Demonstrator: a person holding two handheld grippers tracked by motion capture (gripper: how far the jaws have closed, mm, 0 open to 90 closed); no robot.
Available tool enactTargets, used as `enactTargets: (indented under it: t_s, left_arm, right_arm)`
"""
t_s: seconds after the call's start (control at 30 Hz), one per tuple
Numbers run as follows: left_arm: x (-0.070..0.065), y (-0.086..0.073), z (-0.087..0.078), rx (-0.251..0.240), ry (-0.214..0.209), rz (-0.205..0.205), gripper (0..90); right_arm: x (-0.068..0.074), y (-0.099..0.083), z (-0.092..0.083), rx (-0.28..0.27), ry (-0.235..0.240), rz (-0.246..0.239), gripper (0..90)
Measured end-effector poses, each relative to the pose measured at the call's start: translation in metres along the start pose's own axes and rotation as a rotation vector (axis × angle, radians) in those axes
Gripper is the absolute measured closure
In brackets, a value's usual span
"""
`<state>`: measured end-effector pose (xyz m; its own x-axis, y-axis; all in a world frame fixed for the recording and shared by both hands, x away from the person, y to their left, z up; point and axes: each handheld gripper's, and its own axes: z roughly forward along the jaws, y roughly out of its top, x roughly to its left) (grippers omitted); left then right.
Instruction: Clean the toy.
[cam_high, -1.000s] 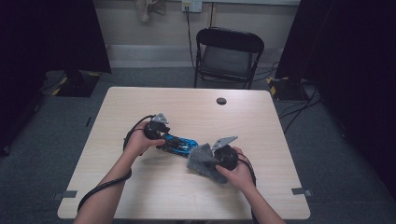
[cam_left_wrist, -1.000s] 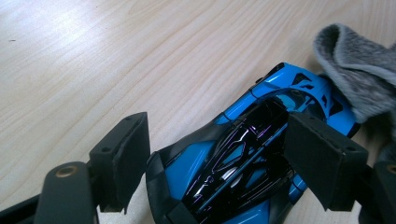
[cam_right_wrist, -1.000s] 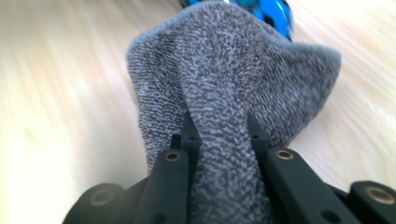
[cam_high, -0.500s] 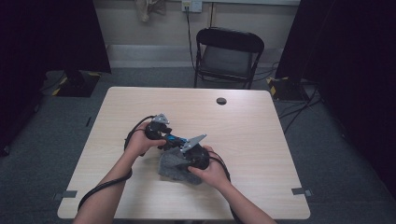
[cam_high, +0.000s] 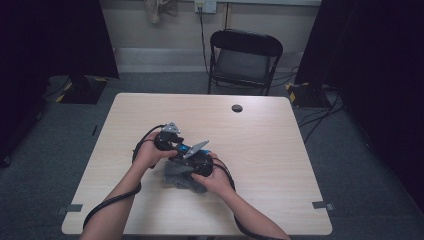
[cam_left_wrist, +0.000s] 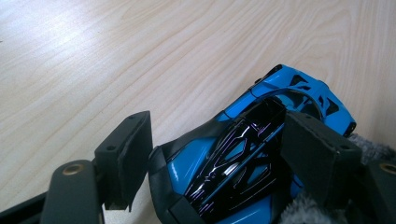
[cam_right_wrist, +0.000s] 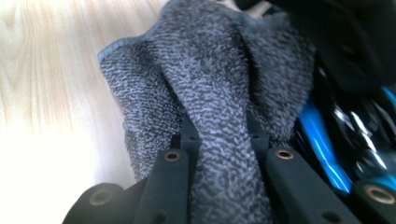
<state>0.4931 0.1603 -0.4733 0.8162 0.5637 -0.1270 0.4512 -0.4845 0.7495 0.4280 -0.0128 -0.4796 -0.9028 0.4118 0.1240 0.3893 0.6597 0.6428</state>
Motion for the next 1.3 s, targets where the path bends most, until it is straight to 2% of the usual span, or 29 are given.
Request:
enactTargets:
  t_s: [0.07,0.27,0.37,0.4,0.6,0.8,1.3]
  left_arm:
    - [-0.001,0.000,0.000,0.004,0.004,0.004,25.2]
    - [-0.001,0.002,0.000,0.009,0.006,-0.001,26.3]
    - [-0.001,0.002,-0.001,0.011,0.009,0.002,35.1]
    - [-0.001,0.003,0.000,0.011,0.005,0.009,35.2]
    - [-0.003,0.003,0.004,0.002,-0.009,-0.007,35.0]
    - [-0.004,0.002,0.003,-0.002,-0.002,-0.008,35.1]
    - [-0.008,0.001,0.004,-0.021,0.008,-0.011,35.4]
  right_arm:
    - [-0.004,-0.004,-0.005,0.000,-0.008,0.021,77.1]
    - [-0.008,-0.015,-0.018,0.017,-0.021,0.018,76.9]
    - [-0.011,-0.021,-0.025,0.019,-0.031,0.019,76.9]
    - [-0.012,-0.023,-0.027,0.023,-0.030,0.025,76.7]
    - [-0.019,-0.030,-0.035,0.018,-0.032,0.046,76.6]
    - [-0.020,-0.034,-0.042,0.027,-0.039,0.041,76.6]
    - [-0.032,-0.058,-0.067,0.045,-0.057,0.052,76.6]
